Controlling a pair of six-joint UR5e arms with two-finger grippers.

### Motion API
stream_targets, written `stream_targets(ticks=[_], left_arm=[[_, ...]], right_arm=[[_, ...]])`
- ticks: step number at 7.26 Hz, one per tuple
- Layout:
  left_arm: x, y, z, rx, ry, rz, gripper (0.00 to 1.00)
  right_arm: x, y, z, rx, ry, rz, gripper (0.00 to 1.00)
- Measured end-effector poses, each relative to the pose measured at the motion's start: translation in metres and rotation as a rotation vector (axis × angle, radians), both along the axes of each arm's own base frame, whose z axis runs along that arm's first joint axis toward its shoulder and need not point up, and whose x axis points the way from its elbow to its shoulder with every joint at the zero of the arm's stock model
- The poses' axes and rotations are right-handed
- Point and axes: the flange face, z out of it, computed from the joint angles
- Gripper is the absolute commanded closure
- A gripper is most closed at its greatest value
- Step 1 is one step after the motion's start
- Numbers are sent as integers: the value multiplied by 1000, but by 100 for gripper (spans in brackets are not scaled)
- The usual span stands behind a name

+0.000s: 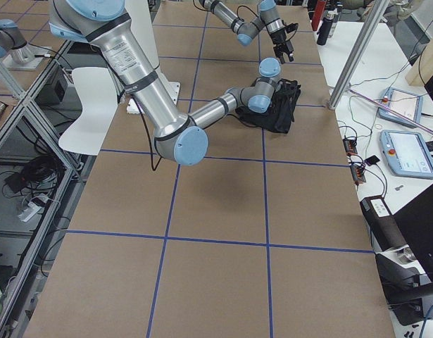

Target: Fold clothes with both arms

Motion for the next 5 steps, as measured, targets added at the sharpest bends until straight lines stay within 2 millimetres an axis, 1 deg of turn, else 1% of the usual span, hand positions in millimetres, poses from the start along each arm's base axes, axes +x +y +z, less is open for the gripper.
stream_targets(ticks=[1, 3, 5], left_arm=[[-10, 3, 9, 19, -18, 3, 0], [-19, 2, 20, 28, -35, 1, 0], [-20, 2, 25, 25, -41, 1, 0]], right_arm=[[-9, 3, 0, 90, 31, -49, 3], [-28, 9, -1, 282, 99, -131, 3], [-50, 19, 0, 378, 149, -151, 35]])
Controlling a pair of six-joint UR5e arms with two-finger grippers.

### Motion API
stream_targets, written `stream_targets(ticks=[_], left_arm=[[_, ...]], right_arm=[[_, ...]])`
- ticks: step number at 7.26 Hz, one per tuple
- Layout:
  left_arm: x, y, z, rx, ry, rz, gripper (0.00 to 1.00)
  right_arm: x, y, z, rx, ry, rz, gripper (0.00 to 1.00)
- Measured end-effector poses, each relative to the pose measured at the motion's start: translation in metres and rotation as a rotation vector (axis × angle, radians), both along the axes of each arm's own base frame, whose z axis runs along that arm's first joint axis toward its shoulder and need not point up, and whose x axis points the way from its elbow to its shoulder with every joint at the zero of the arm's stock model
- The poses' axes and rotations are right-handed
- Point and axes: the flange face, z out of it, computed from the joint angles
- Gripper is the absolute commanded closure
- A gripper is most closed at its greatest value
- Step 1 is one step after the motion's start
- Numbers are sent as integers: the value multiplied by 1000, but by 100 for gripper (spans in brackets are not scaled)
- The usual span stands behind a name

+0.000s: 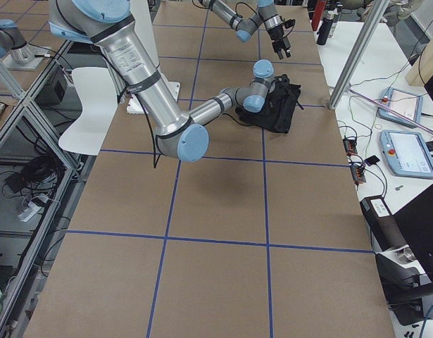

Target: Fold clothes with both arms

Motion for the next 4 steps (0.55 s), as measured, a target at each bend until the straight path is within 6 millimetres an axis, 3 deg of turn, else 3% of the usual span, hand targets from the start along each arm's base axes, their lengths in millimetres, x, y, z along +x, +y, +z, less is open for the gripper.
stream_targets(ticks=[4], left_arm=[[-3, -6, 13, 4, -29, -3, 0]], right_arm=[[-22, 6, 11, 147, 89, -36, 37]])
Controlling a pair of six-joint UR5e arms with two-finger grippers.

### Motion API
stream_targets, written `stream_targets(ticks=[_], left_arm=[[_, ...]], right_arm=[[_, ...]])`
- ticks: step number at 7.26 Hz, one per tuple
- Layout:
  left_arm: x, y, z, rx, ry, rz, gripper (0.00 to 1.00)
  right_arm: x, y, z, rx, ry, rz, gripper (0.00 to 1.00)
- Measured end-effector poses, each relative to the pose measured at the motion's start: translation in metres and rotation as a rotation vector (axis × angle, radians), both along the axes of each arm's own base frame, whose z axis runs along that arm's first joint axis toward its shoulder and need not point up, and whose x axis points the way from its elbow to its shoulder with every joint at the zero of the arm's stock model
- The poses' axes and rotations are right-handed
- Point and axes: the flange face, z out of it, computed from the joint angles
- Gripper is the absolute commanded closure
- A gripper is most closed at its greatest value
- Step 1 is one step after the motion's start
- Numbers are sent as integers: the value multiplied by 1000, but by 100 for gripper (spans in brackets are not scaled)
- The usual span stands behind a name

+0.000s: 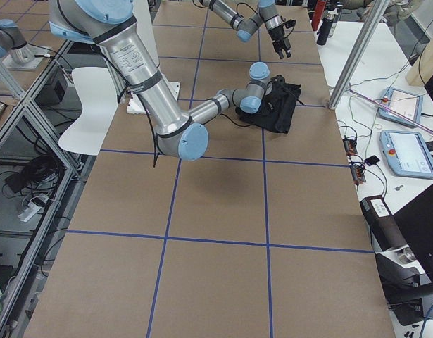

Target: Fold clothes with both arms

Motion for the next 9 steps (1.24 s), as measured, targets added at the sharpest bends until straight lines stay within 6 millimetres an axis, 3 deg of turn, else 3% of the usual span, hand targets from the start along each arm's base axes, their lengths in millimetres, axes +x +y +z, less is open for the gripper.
stream_targets(ticks=[3, 7, 9], left_arm=[[-5, -1, 14, -9, -16, 1, 0], [-9, -3, 23, -17, -24, 8, 0], [-12, -4, 23, -20, -24, 11, 0]], right_arm=[[-18, 9, 1, 47, 32, 19, 42], [-39, -1, 2, 60, 73, 30, 46], [-43, 0, 4, 60, 78, 27, 55]])
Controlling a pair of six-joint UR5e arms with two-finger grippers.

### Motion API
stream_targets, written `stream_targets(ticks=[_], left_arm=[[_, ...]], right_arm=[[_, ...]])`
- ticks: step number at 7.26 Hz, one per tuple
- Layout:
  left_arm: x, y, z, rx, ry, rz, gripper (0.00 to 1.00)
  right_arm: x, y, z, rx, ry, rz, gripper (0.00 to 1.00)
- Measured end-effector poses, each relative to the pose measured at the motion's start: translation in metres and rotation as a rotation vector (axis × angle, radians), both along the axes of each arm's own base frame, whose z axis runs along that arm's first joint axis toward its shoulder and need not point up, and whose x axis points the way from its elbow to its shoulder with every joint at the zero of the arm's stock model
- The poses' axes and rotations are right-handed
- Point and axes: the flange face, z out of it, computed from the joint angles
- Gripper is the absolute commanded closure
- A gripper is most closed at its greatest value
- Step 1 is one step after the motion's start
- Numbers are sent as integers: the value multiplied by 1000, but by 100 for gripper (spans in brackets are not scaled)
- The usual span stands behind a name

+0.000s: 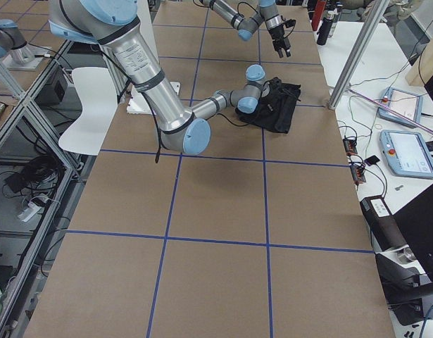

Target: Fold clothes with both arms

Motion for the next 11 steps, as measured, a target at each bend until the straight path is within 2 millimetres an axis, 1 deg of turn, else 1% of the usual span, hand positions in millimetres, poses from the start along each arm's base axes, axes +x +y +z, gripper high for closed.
stream_targets(ticks=[5, 6, 7, 8, 11], left_arm=[[-1, 0, 0, -1, 2, 7, 0], [-1, 0, 0, -2, 2, 8, 0], [-1, 0, 0, -1, 3, 9, 0], [0, 1, -1, 1, 4, 10, 0], [0, 0, -3, 2, 6, 10, 0]], right_arm=[[-12, 12, 4, -5, 5, -19, 57], [-12, 12, 6, -7, 8, -20, 70], [-12, 12, 8, -9, 9, -19, 97], [-12, 12, 9, -10, 10, -19, 100], [-10, 11, 10, -15, 8, -16, 100]])
